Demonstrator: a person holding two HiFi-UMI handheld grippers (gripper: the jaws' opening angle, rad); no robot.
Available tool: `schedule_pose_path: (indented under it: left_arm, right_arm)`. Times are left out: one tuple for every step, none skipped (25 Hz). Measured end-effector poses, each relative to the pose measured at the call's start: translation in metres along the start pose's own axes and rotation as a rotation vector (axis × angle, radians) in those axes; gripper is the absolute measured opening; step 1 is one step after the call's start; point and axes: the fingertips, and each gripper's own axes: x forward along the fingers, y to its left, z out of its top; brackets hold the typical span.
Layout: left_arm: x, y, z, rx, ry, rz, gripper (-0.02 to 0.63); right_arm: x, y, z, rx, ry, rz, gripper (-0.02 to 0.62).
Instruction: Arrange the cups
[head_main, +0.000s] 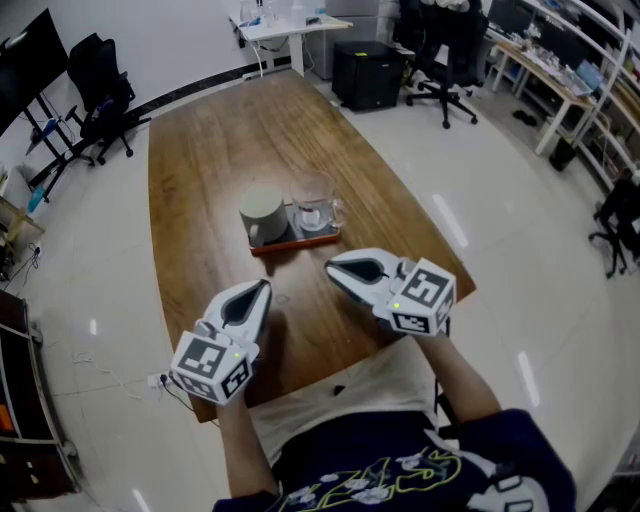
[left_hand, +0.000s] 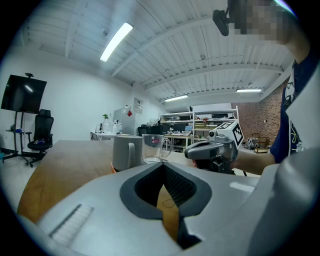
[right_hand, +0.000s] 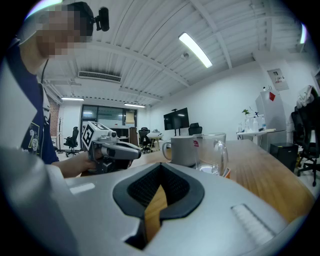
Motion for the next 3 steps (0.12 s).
schedule_pose_path:
  left_arm:
    - [0.0003, 0.0003, -0.0002, 0.000, 0.000, 0.000, 0.002]
    - [0.0006, 0.0005, -0.0001, 0.002, 0.000, -0.001, 0.002]
    - [0.0009, 0.0008, 0.0000, 0.004, 0.000, -0.003, 0.002]
  right_arm:
    - [0.0002, -0.0002, 0.0000, 0.000, 0.000, 0.000, -0.005]
    - [0.0005, -0.0005, 0.0002, -0.001, -0.001, 0.000, -0.005]
    - [0.0008, -0.0008, 0.0004, 0.000, -0.001, 0.001, -0.005]
